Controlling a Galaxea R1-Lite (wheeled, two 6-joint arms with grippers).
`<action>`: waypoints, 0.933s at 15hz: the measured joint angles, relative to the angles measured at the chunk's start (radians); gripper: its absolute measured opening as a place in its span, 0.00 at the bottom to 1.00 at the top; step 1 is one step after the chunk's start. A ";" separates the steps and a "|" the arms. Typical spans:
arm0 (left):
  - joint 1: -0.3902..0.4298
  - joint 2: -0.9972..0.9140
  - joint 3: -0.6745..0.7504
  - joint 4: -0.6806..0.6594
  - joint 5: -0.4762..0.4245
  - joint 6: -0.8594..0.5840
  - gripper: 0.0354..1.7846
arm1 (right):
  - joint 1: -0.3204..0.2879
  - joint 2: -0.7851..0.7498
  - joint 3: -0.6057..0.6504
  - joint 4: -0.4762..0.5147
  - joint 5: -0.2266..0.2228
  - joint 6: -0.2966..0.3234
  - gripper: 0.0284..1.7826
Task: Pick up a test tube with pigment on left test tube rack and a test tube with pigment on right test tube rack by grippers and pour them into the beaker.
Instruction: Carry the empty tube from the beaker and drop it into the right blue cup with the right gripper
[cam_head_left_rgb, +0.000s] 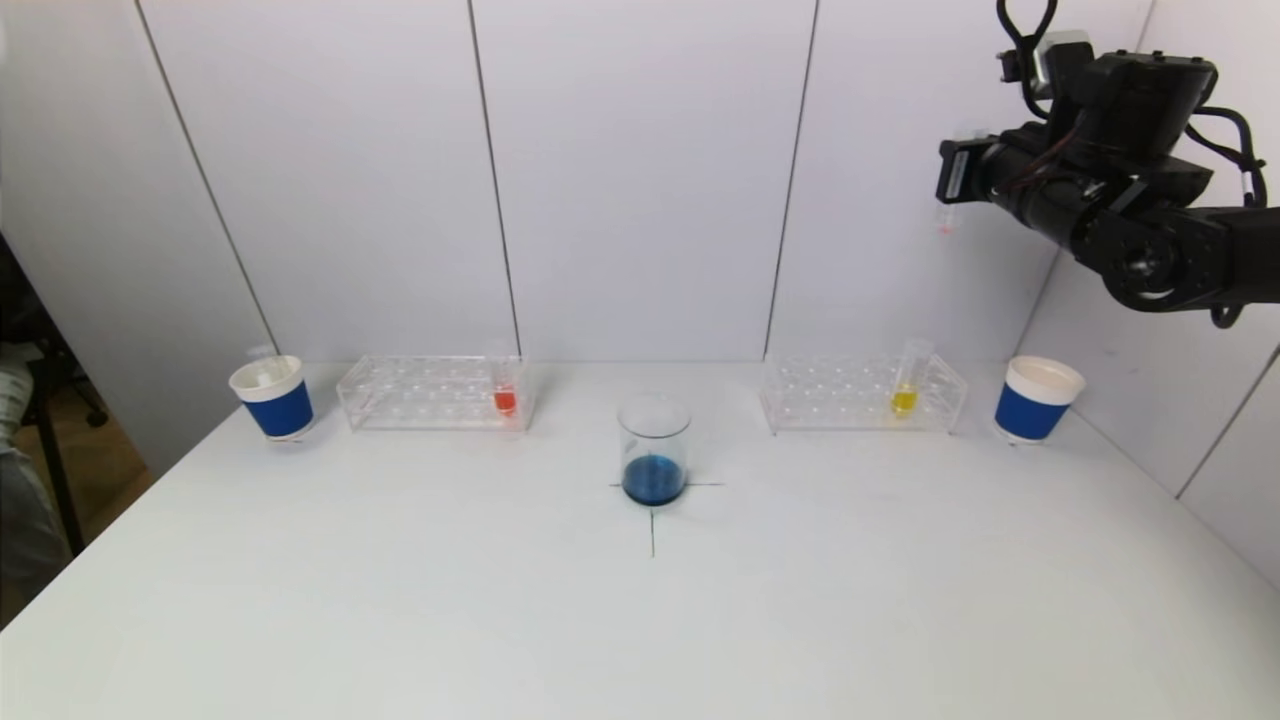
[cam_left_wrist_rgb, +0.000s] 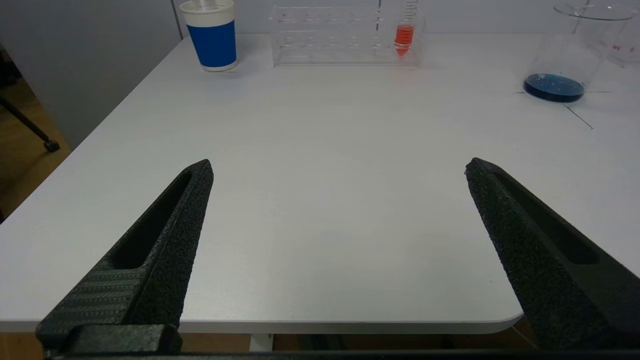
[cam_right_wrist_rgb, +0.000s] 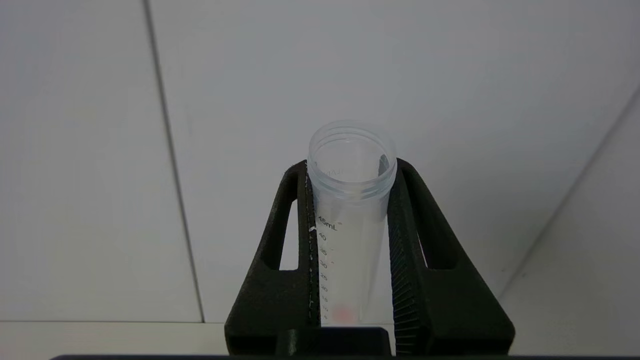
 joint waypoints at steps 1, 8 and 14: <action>0.000 0.000 0.000 0.000 0.000 0.000 0.99 | -0.031 0.000 0.010 0.000 -0.002 0.009 0.25; 0.000 0.000 0.000 0.000 -0.001 0.000 0.99 | -0.192 -0.026 0.135 -0.022 0.009 0.047 0.25; 0.000 0.000 0.000 0.000 -0.001 0.000 0.99 | -0.274 -0.039 0.266 -0.101 0.099 0.095 0.25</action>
